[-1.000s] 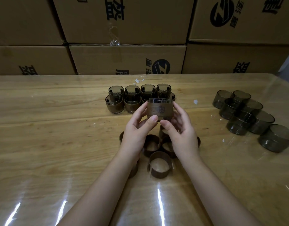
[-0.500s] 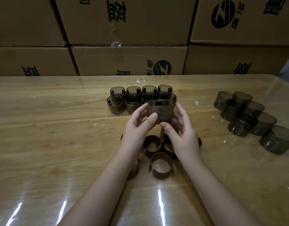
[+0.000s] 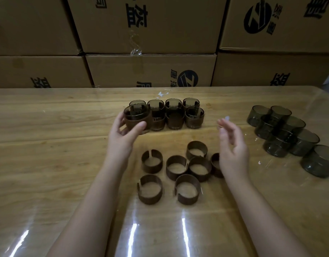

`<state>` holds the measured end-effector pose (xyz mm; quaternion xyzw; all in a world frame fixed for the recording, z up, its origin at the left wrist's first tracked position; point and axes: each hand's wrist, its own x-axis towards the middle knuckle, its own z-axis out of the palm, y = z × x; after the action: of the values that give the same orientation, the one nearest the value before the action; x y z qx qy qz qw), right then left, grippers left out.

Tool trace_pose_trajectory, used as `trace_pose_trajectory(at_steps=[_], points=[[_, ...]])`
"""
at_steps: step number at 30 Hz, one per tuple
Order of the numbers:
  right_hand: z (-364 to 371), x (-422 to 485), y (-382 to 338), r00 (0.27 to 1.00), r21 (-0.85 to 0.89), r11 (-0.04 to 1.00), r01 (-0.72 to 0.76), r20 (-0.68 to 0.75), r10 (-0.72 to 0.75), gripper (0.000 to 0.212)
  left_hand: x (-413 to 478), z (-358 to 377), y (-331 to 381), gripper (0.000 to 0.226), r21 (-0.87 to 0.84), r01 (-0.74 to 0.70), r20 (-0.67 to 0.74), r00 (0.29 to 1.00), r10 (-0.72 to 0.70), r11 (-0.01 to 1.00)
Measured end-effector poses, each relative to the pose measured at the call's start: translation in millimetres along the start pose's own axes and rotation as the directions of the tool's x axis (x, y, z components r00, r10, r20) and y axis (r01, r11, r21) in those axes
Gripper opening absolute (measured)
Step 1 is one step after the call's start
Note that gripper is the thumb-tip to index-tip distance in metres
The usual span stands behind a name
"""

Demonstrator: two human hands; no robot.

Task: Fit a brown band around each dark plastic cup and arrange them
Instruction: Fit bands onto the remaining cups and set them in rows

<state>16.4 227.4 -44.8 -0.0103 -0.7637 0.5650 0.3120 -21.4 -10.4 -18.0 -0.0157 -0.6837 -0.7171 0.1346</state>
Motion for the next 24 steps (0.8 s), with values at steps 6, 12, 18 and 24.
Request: trace_pose_trajectory(at_steps=[6, 12, 18, 24], points=[[-20, 15, 34, 0.954, 0.044, 0.977, -0.210, -0.207, 0.215, 0.018, 16, -33, -38, 0.058, 0.371, 0.110, -0.174, 0.984, -0.047, 0.922], [-22, 21, 45, 0.892, 0.150, 0.920, -0.362, -0.232, 0.389, 0.018, 22, -29, -53, 0.059, 0.599, 0.073, -0.079, 0.996, -0.032, 0.797], [-18, 23, 49, 0.903, 0.071, 0.921, -0.384, -0.178, 0.390, 0.017, 24, -23, -57, 0.070, 0.661, 0.040, 0.037, 0.996, -0.087, 0.749], [-15, 23, 49, 0.907, 0.026, 0.925, -0.379, -0.187, 0.377, 0.017, 24, -23, -57, 0.071, 0.719, 0.021, 0.010, 0.999, -0.041, 0.695]])
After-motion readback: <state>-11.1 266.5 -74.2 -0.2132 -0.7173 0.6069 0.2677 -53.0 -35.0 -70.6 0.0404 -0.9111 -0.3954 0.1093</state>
